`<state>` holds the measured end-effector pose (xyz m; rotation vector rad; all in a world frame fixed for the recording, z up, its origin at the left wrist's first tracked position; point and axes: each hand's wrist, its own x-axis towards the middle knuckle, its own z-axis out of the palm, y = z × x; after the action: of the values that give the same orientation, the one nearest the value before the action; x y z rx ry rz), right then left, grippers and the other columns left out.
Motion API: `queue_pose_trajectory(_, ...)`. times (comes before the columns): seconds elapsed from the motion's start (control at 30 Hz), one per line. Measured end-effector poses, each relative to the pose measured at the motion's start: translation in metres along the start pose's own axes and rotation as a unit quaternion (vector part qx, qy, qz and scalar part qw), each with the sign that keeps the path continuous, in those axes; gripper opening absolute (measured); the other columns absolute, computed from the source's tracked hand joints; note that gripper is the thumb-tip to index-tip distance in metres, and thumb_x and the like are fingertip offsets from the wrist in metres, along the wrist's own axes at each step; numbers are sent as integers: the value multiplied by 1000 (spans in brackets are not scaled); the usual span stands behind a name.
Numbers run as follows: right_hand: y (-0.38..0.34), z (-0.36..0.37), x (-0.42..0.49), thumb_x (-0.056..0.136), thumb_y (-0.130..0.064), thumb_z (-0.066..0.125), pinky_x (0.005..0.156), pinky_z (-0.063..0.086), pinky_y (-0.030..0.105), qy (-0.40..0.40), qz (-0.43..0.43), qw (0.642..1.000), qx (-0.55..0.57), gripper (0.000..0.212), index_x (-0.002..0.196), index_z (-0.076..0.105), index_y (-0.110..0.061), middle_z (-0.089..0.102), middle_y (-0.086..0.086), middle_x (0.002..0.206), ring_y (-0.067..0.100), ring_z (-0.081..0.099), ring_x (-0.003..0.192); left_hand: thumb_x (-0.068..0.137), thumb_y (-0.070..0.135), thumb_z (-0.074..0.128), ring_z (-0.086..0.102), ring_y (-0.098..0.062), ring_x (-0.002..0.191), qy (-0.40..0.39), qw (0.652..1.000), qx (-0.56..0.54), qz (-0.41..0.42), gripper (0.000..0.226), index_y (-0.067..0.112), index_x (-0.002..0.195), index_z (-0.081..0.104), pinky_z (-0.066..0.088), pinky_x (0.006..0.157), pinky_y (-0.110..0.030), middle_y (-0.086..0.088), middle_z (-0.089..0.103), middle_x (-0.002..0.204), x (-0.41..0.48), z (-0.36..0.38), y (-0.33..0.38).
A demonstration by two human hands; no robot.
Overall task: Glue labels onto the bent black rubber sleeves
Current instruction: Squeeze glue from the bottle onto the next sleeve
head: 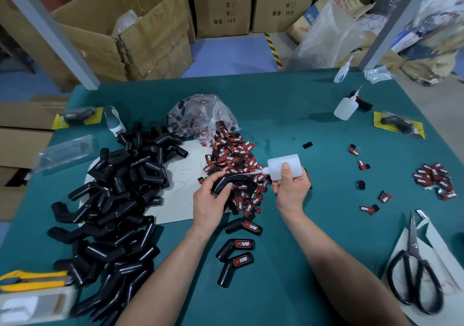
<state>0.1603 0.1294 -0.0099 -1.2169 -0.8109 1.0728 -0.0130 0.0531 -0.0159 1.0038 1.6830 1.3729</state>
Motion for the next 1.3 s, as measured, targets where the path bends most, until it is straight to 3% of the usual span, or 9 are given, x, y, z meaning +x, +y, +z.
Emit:
queue_pose_trajectory(0.37, 2, -1, 1, 84, -47, 64, 35, 35, 21, -4, -5, 1000, -15, 32, 79, 55, -17, 57, -3, 54, 14, 44, 35, 94, 14, 76, 71, 4, 77, 1, 1000, -3, 6, 40, 50, 110, 67, 52, 70, -9, 25, 75, 96, -2, 0, 0)
queue_pose_trajectory(0.57, 2, -1, 1, 82, -48, 63, 35, 34, 21, -5, -1, 1000, -19, 32, 78, 55, -17, 57, -4, 54, 14, 44, 35, 93, 16, 77, 72, 1, 77, 1, 1000, -8, 8, 49, 63, 106, 66, 54, 72, -12, 24, 75, 98, 0, 0, -2)
queue_pose_trajectory(0.9, 0, 0, 0, 82, -47, 62, 35, 35, 22, -7, -4, 1000, -23, 33, 79, 55, -15, 58, -3, 54, 14, 45, 35, 90, 29, 76, 73, -1, 82, -2, 1000, -9, 9, 39, 61, 111, 66, 56, 75, -14, 24, 75, 101, 0, 0, -3)
queue_pose_trajectory(1.3, 0, 0, 1, 82, -46, 64, 35, 35, 22, -7, -4, 1000, -19, 32, 80, 55, -16, 58, -2, 56, 14, 45, 35, 94, 17, 77, 73, -1, 86, 1, 1000, -1, 8, 51, 65, 107, 65, 57, 79, -16, 25, 75, 101, 0, 0, -2)
